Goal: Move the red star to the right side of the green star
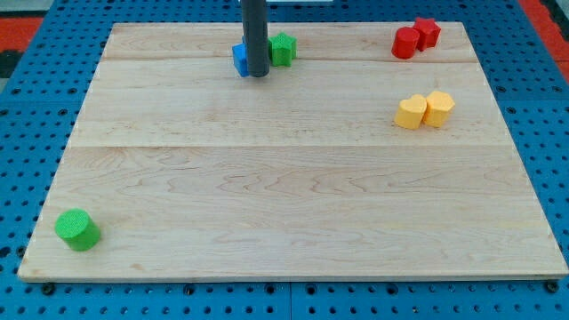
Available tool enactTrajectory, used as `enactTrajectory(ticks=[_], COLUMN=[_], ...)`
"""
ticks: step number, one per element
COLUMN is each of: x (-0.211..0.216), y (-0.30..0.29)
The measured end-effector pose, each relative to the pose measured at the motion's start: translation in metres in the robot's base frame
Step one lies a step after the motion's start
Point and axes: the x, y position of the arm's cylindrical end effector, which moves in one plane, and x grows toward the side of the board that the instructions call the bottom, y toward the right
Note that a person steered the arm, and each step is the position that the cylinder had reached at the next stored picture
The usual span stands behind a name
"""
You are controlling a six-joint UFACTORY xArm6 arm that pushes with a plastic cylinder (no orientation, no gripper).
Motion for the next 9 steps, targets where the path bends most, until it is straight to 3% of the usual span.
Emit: enactTrajectory(ticks=[1,2,3,4,5,6,8,9], x=[0.000,0.020,0.015,-0.018,-0.074,-0.089,-0.080,-0.076], y=[0.004,0.055,0.169,0.275,0.342,0.318,0.163,0.115])
